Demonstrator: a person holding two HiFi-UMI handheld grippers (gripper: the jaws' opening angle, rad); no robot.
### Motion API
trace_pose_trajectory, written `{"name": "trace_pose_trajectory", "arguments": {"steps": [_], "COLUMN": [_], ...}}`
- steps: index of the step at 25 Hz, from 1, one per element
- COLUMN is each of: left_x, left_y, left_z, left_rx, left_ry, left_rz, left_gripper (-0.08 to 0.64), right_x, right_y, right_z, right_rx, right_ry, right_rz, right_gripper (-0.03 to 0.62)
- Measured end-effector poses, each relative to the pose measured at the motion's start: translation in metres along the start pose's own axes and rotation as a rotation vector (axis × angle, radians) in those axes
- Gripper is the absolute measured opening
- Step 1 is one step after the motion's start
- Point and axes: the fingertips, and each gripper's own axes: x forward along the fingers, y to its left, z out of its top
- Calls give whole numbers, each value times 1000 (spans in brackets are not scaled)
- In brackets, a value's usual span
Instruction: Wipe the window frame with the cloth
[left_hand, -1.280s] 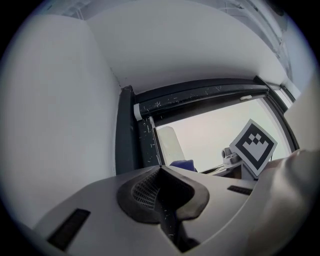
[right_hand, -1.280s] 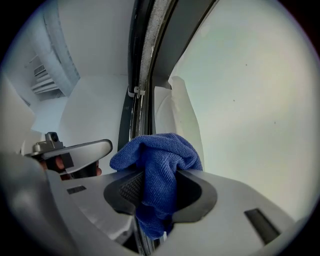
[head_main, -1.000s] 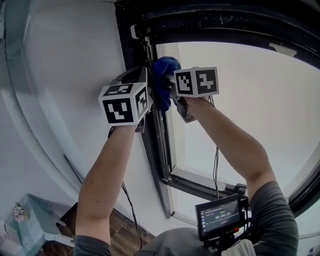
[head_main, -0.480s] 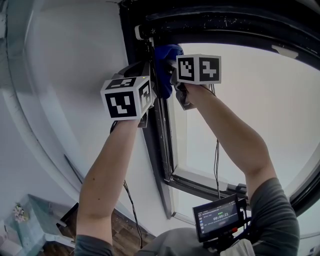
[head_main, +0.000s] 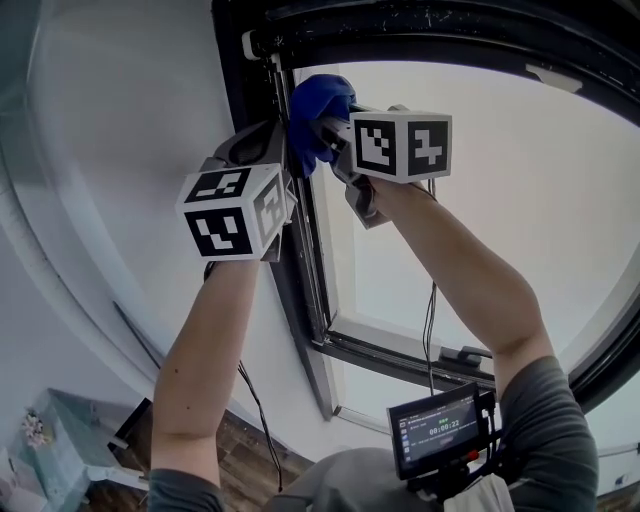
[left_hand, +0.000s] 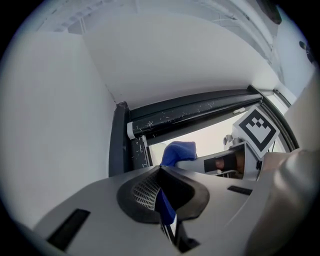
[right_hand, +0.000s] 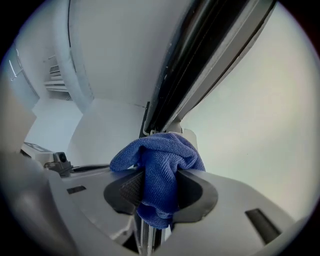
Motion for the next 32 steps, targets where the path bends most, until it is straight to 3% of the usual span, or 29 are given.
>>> {"name": "trace_pose_trajectory", "arguments": {"steps": [7,13,16,19,26,32], "left_x": [-17,-15,-19,-23,-27,-47], "left_y": [-38,-97,-118,-146,-220,-275], "left_z": [10,-2,-11,-21,-60,-79], "left_rx": [-21,-71,-128,-120,-206,-211], "left_ry": [-73,-80,-90,-80,-41,-29], "left_rz": [-21,-120,-127,-165,-301,-404], "left_gripper": [11,10,11,10,10,10], "right_x": [-62,-136,-175,-211,-317,-398], "right_y": [-5,-24,-36,-50,-90,-101], "right_z": [-5,-7,-9,-11,-27,-43], "right_rx": [-29,-95,-109,-114,-132,-168], "right_ry": [2,12,23,27,39,56], "right_rz": [-22,-128,-175,-218,-421,-572], "right_gripper": [149,149,149,149,149,149]}}
